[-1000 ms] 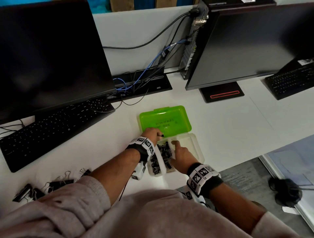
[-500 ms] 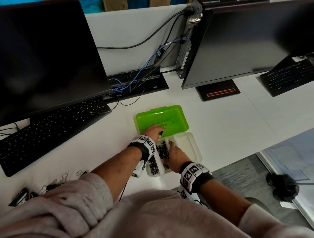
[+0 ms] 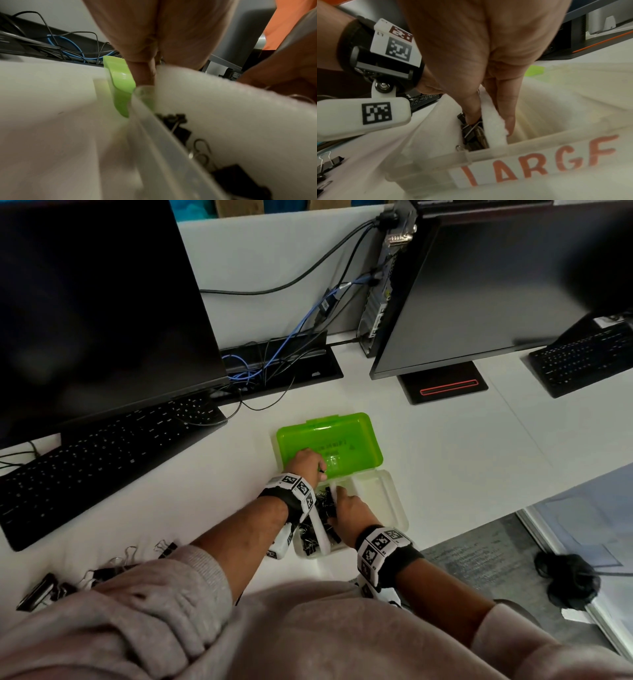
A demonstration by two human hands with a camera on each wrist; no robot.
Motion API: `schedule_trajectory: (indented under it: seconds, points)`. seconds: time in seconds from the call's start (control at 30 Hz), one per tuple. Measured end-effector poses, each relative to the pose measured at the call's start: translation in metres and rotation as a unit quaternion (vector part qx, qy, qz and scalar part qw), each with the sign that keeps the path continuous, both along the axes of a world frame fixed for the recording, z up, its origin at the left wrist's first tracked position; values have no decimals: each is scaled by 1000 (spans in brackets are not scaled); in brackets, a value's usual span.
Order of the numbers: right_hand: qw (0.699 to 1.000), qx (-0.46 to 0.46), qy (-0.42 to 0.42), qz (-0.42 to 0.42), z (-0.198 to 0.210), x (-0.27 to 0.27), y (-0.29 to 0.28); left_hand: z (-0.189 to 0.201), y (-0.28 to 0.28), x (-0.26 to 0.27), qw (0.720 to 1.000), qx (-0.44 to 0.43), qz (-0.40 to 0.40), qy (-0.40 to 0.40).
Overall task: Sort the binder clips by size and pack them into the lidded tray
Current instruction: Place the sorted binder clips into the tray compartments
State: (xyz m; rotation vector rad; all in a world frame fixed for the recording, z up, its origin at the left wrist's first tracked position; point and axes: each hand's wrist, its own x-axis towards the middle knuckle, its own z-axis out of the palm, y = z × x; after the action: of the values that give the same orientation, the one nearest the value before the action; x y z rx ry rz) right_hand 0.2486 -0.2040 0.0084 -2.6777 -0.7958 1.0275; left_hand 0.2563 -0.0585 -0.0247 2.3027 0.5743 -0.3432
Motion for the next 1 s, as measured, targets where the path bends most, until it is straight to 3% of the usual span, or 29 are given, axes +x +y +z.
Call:
schedule_trajectory:
  seconds: [0.23, 0.4, 0.5, 0.67, 0.77, 1.0]
  points:
    - [1000, -15, 15, -14, 4, -2, -1, 7, -1, -4, 999, -24, 23, -31]
    - [999, -15, 20, -31, 9, -2, -10, 25, 2, -13, 996, -21, -24, -85]
    - [999, 4, 25, -32, 16, 3, -16, 43, 1, -31, 992, -69, -49, -98]
    - [997, 58, 2, -43, 16, 16, -29, 50, -12, -66, 975, -93, -201, 1]
    - [997, 54, 30, -38, 19, 12, -30, 48, -24, -76, 964, -93, -247, 27]
    - [999, 34, 27, -5, 19, 5, -24, 47, -35, -101, 978, -78, -182, -71]
